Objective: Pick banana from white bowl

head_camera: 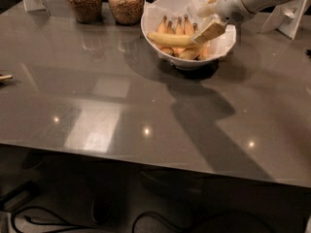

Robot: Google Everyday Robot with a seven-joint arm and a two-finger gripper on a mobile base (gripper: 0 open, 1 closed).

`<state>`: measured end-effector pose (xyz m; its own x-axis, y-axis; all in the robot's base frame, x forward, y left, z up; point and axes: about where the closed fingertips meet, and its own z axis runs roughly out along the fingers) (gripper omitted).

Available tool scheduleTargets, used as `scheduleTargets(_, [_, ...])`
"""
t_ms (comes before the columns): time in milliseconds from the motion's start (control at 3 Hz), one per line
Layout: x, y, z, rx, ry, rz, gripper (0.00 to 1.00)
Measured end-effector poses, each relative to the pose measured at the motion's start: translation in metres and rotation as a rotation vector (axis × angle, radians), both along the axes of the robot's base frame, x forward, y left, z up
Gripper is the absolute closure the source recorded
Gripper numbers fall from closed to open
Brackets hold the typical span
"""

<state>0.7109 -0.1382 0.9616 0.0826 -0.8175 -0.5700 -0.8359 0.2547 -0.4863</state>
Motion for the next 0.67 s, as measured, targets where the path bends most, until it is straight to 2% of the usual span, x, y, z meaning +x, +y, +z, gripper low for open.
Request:
scheduleTargets(333, [0.0066, 0.0029, -0.0125, 0.013, 0.021, 0.005, 0.48])
scheduleTargets(667, [0.0096, 0.0059, -0.0221, 0.025, 0.042, 0.011, 0.39])
